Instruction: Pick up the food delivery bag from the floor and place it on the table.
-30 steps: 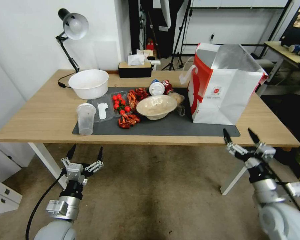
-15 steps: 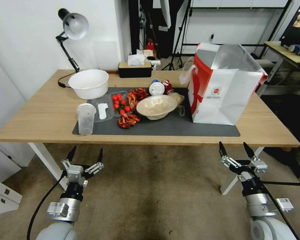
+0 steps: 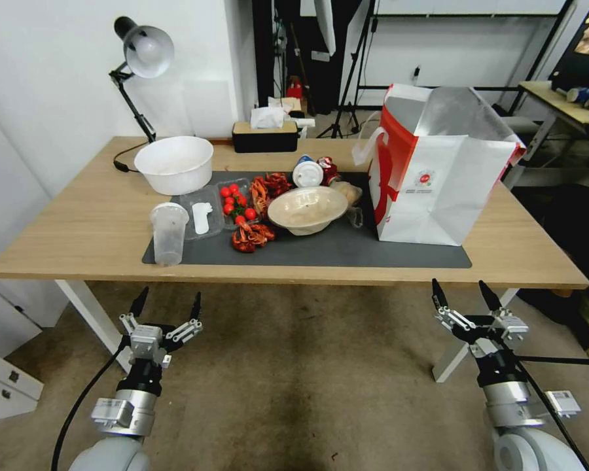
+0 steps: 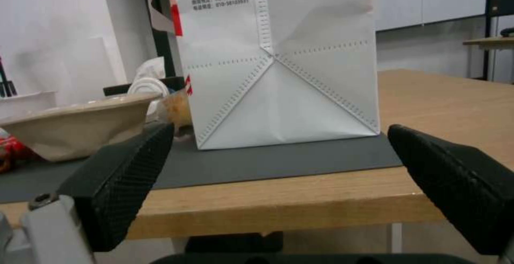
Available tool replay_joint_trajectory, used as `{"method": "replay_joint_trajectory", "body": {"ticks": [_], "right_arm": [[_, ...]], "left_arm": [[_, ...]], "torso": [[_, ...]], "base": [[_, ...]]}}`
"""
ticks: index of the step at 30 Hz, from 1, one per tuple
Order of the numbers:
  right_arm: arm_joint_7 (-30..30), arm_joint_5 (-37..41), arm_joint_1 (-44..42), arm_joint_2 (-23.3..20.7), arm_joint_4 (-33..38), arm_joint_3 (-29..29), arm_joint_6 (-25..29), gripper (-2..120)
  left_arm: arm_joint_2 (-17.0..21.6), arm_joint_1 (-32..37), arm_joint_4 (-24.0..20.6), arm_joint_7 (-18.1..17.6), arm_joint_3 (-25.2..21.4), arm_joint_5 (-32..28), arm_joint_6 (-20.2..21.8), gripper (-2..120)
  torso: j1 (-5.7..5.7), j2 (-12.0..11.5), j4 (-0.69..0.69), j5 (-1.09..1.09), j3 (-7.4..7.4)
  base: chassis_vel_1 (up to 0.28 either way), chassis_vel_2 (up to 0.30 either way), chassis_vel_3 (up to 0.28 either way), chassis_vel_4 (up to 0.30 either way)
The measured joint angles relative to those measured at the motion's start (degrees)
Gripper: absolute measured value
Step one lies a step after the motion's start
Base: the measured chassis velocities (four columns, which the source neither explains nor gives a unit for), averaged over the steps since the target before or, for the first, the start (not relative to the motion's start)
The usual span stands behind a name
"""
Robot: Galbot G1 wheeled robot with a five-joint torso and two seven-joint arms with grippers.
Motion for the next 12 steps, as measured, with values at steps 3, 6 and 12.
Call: {"method": "replay_joint_trajectory", "body": {"ticks": [3,6,12], "right_arm": [[0.0,0.0,0.0,0.0,0.0,0.0,0.0,100],[0.0,0.0,0.0,0.0,0.0,0.0,0.0,100],[0.0,0.1,0.0,0.0,0.0,0.0,-0.1,100]], "left_arm": [[0.0,0.0,0.0,0.0,0.0,0.0,0.0,100],[0.0,0.0,0.0,0.0,0.0,0.0,0.0,100],[0.0,0.0,0.0,0.0,0.0,0.0,0.0,100]], "torso": [[0.0,0.0,0.0,0.0,0.0],[0.0,0.0,0.0,0.0,0.0],[0.0,0.0,0.0,0.0,0.0]], "base": [[0.0,0.0,0.0,0.0],[0.0,0.0,0.0,0.0],[0.0,0.0,0.0,0.0]]}}
